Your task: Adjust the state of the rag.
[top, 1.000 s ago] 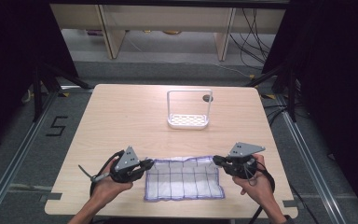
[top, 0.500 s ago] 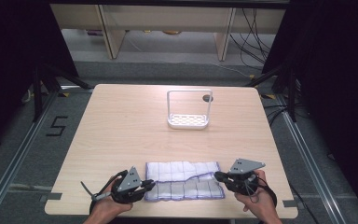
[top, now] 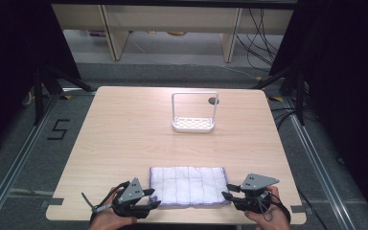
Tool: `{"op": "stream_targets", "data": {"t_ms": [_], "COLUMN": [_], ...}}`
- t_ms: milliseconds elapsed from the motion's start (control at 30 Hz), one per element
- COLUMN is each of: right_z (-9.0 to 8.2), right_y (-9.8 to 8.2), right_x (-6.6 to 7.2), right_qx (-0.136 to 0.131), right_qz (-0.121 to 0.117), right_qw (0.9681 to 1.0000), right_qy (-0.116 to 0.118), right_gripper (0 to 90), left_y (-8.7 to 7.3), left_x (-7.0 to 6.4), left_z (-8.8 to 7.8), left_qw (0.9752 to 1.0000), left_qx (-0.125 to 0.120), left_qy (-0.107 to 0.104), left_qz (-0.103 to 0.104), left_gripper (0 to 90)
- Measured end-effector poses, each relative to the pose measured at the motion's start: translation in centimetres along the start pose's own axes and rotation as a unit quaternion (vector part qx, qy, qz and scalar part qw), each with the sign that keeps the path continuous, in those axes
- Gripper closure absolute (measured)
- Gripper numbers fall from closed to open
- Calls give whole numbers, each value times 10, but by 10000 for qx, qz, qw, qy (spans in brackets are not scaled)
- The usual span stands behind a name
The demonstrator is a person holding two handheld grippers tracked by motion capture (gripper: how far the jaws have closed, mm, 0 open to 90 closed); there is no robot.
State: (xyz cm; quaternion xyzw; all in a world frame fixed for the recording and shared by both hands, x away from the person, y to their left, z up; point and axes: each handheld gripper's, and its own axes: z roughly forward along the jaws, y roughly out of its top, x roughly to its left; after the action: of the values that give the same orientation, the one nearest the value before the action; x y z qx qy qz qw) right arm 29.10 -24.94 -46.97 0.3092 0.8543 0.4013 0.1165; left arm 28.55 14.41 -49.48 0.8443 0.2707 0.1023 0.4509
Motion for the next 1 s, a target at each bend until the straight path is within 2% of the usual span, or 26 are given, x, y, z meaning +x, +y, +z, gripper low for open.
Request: {"op": "stream_targets", "data": {"t_ms": [33,67,100,133,167,200,233,267,300,333,367,433,467,533,567,667,733,767,800,833,867,967,1000], "right_z": [-1,-1,1,1,4,6,6,11,13,13,22,31,36,42,51,61,64,69,69,74,74,78,78], "right_y": [2,2,4,4,8,11,11,17,19,19,25,29,31,32,36,38,38,38,38,37,37,35,35], "right_x": [-2,-2,-7,-7,-14,-19,-19,-29,-35,-35,-46,-52,-54,-56,-61,-63,-64,-63,-63,-64,-64,-62,-61], "right_qx": [-34,-34,20,20,70,56,56,84,125,125,230,323,427,438,588,561,583,727,727,710,710,899,973], "right_qz": [57,57,145,145,264,281,281,279,278,278,331,359,453,453,450,413,405,486,486,376,376,350,413], "right_qw": [9999,9999,9996,9996,9989,9987,9987,9981,9979,9979,9973,9969,9962,9958,9953,9959,9959,9950,9950,9957,9957,9943,9934], "right_qy": [-97,-97,-228,-228,-380,-426,-426,-537,-575,-575,-613,-621,-614,-657,-618,-581,-556,-479,-479,-458,-458,-453,-453], "right_gripper": [592,592,569,569,548,546,546,545,544,544,538,534,532,527,524,517,516,514,514,512,512,509,509], "left_y": [4,4,8,11,17,19,19,24,26,26,28,30,30,30,30,28,28,28,28,27,27,25,25], "left_x": [5,5,11,15,29,35,35,49,54,54,65,73,76,79,83,86,86,86,86,86,86,85,85], "left_z": [-3,-3,-5,-5,-4,-2,-2,1,5,5,12,19,22,26,32,41,43,47,47,51,51,55,55], "left_qw": [9996,9996,9994,9993,9989,9985,9985,9983,9975,9975,9972,9966,9963,9960,9951,9949,9949,9951,9951,9954,9954,9955,9957], "left_qx": [-185,-185,-198,-186,-152,-171,-171,20,-6,-6,87,199,275,344,439,546,617,686,686,732,732,799,805], "left_qy": [97,97,180,205,366,406,406,512,589,589,559,607,595,548,621,567,539,502,502,434,434,411,369], "left_qz": [-176,-176,-212,-233,-245,-323,-323,-284,-386,-386,-493,-529,-554,-611,-635,-629,-581,-510,-510,-442,-442,-311,-261], "left_gripper": [473,461,443,438,433,429,425,420,415,409,406,400,397,386,379,377,379,388,395,418,427,463,491]}}
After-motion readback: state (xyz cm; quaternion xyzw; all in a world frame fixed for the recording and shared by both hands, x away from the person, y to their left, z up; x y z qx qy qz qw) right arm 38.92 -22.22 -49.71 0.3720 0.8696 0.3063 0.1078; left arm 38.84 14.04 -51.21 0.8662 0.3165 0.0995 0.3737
